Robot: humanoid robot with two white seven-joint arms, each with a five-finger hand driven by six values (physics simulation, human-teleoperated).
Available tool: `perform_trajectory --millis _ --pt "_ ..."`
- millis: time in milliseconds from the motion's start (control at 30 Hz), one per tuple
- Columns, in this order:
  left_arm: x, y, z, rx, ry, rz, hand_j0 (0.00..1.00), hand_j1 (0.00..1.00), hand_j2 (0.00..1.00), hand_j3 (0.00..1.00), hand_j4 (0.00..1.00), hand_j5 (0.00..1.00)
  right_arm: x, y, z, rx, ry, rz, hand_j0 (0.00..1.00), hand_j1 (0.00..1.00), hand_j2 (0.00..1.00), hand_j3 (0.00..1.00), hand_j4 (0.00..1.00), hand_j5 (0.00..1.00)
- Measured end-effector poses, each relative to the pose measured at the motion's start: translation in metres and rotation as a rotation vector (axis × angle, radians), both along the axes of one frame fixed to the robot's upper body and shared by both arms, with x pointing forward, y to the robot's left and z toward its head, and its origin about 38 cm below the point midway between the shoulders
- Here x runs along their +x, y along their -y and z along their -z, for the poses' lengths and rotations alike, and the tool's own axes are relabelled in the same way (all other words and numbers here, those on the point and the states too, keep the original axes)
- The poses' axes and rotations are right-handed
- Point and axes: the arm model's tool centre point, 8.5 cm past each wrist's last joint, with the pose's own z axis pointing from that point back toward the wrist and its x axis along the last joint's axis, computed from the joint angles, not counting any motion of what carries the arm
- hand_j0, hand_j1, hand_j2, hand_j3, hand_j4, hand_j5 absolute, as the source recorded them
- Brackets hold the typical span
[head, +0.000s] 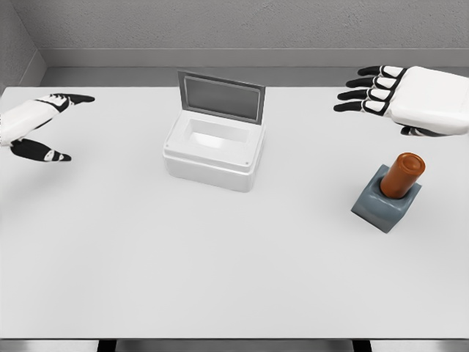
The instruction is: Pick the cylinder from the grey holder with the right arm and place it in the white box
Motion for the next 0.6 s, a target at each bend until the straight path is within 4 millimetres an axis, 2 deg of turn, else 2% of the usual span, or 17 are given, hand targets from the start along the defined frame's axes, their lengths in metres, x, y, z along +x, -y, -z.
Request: perform_trajectory --millis 233,267,367,433,600 --pt "0.001 0.003 -0.005 -0.001 0.014 0.008 1.0 1.0 1.0 1.0 1.0 1.0 0.0 -0.001 0.0 -0.01 -0.004 -0.007 1.0 1.0 1.0 1.0 1.0 1.0" --pt "0.001 0.003 -0.006 -0.001 0.015 0.008 1.0 1.0 1.0 1.0 1.0 1.0 0.001 -0.001 -0.007 -0.015 0.013 -0.005 1.0 1.0 1.0 1.0 1.0 1.0" --pt "0.004 0.002 -0.014 -0.005 0.033 0.006 1.0 1.0 1.0 1.0 1.0 1.0 0.006 0.014 -0.017 -0.069 0.009 0.054 1.0 1.0 1.0 1.0 1.0 1.0" --pt "0.003 -0.001 -0.013 -0.001 0.028 0.0 1.0 1.0 1.0 1.0 1.0 1.0 0.014 0.028 -0.023 -0.122 -0.031 0.119 1.0 1.0 1.0 1.0 1.0 1.0" --pt "0.001 -0.005 -0.007 -0.009 0.011 -0.01 1.0 1.0 1.0 1.0 1.0 1.0 0.019 0.047 -0.009 -0.208 -0.146 0.193 1.0 1.0 1.0 1.0 1.0 1.0"
